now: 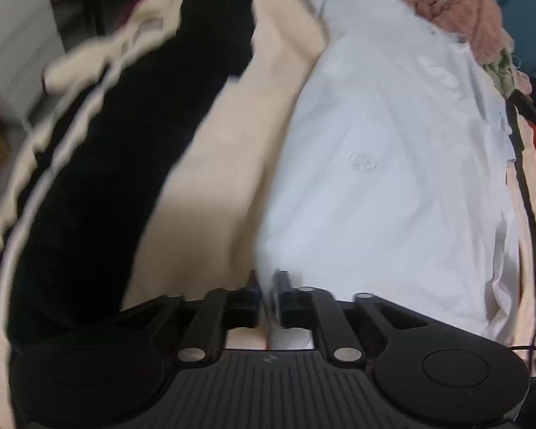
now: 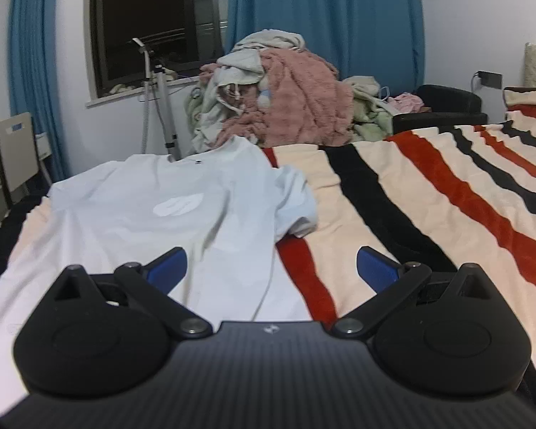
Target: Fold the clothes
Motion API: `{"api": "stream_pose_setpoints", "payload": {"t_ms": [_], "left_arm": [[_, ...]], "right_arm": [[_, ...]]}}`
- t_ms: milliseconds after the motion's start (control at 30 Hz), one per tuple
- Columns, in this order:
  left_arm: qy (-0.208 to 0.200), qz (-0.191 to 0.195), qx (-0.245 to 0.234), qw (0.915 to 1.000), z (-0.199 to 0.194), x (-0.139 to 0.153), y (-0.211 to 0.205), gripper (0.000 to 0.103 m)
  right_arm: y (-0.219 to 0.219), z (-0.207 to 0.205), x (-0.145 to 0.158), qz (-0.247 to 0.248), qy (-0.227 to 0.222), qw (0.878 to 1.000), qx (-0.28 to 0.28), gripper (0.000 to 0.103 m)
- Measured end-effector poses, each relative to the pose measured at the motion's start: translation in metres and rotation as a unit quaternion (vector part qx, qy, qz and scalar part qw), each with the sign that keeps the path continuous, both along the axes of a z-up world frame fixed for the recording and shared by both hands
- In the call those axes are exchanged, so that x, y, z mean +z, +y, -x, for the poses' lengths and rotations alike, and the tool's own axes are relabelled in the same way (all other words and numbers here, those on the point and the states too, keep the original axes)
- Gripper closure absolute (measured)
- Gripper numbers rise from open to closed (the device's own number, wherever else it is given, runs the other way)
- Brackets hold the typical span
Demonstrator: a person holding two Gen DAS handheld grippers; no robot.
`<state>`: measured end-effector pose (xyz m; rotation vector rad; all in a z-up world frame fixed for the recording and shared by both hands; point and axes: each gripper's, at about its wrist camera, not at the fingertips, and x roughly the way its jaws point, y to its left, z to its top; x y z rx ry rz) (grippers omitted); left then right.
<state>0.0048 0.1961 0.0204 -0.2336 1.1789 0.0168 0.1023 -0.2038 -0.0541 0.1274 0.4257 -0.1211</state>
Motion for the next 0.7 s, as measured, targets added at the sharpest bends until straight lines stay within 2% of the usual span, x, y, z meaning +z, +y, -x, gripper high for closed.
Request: {"api": "stream_pose_setpoints", "payload": {"t_ms": [100,133,200,267,400,467,533,633,700], "left_arm": [[-0.053,-0.034,-0.021,0.9978,0.009,0.028,-0.021,0.039],[-0.073,-0.043,-0.026,0.9961,0.01,0.037,-0.028,0.037],[-0.116,-0.053,-0.03,0.9913,0.006,0.056,-0.049,0.024],[-0.159,-0.053,-0.033,0.9853,0.001,0.072,-0.067,0.019],[-0.215,-0.02,-0.035,0.9759,-0.032,0.091,-0.103,0.017],[-0.237,-0.008,-0.043,0.9704,-0.052,0.092,-0.121,0.015],[-0.252,0.001,-0.041,0.9668,-0.071,0.078,-0.126,0.015],[-0.245,0.01,-0.047,0.9683,-0.076,0.061,-0.129,0.015],[-0.248,0.014,-0.047,0.9677,-0.082,0.041,-0.113,0.015]], "right_arm": [[0.0,0.002,0.003,-0.013,-0.007,1.0,0.011,0.0],[-0.001,0.002,0.004,-0.019,-0.01,1.0,0.015,0.0],[0.0,0.003,0.006,-0.031,-0.016,0.999,0.025,0.0],[0.001,0.005,0.009,-0.037,-0.024,0.998,0.037,0.0],[0.003,0.006,0.012,-0.049,-0.035,0.996,0.064,0.001],[0.004,0.007,0.011,-0.05,-0.038,0.995,0.074,0.002],[0.006,0.007,0.009,-0.045,-0.033,0.995,0.085,0.002],[0.011,-0.006,0.003,-0.031,-0.023,0.994,0.102,0.002],[0.017,-0.025,-0.001,-0.016,-0.014,0.993,0.119,0.002]]}}
